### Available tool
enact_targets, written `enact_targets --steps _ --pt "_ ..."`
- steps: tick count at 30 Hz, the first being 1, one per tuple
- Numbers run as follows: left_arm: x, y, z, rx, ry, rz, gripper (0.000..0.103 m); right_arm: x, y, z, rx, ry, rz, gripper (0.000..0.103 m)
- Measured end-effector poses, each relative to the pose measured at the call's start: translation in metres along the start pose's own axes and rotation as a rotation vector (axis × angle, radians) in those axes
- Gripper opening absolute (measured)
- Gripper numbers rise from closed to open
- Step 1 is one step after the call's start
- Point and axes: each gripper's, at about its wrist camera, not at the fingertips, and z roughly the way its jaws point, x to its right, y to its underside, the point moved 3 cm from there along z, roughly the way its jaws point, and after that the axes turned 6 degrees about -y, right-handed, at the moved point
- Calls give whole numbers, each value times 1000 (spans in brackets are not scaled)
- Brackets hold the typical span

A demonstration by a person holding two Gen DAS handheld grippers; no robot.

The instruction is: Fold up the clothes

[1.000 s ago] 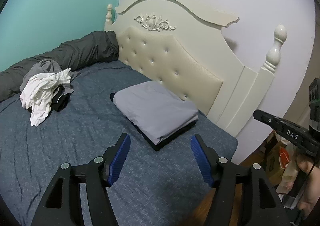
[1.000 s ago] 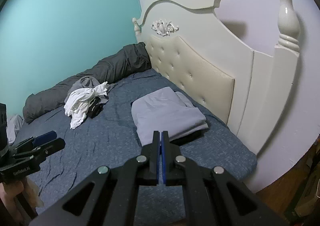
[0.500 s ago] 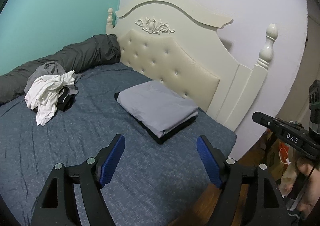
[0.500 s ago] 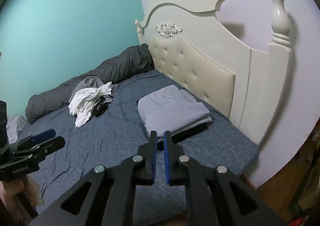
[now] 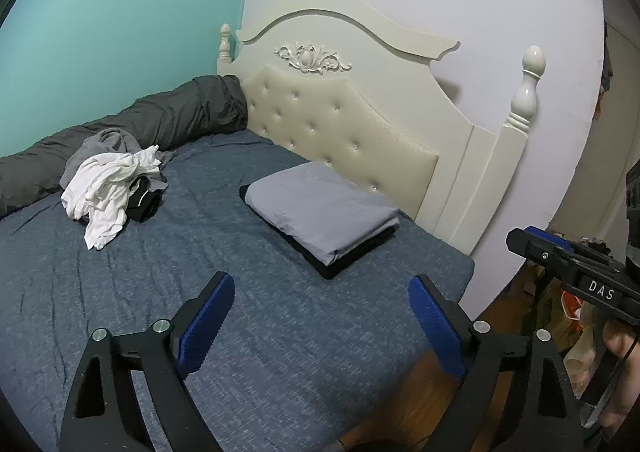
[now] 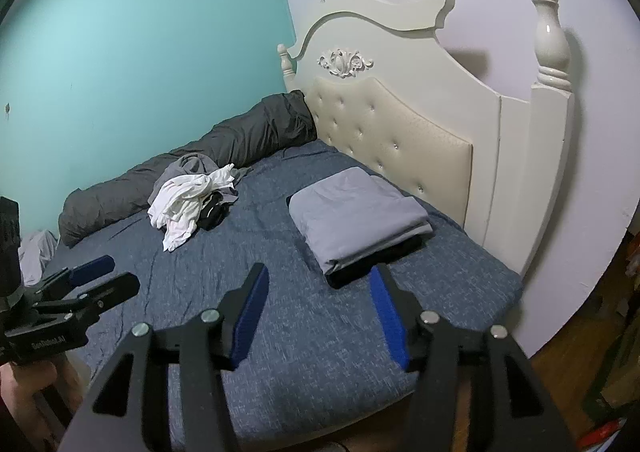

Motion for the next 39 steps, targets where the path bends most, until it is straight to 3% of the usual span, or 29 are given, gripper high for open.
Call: enact_targets --steps 6,13,19,25,39 --pt "-3 5 -7 4 1 -3 100 -7 4 -2 6 12 9 65" --pt "-10 9 -9 2 -11 -15 103 -7 10 -4 16 46 15 87" --pt "-13 11 -11 7 -19 -24 103 -7 18 -5 13 50 21 99" --pt "-14 14 -14 12 -42 -19 103 -9 26 -10 18 51 23 102" --pt "-10 25 -21 1 -3 -28 103 -9 39 -12 14 54 28 102"
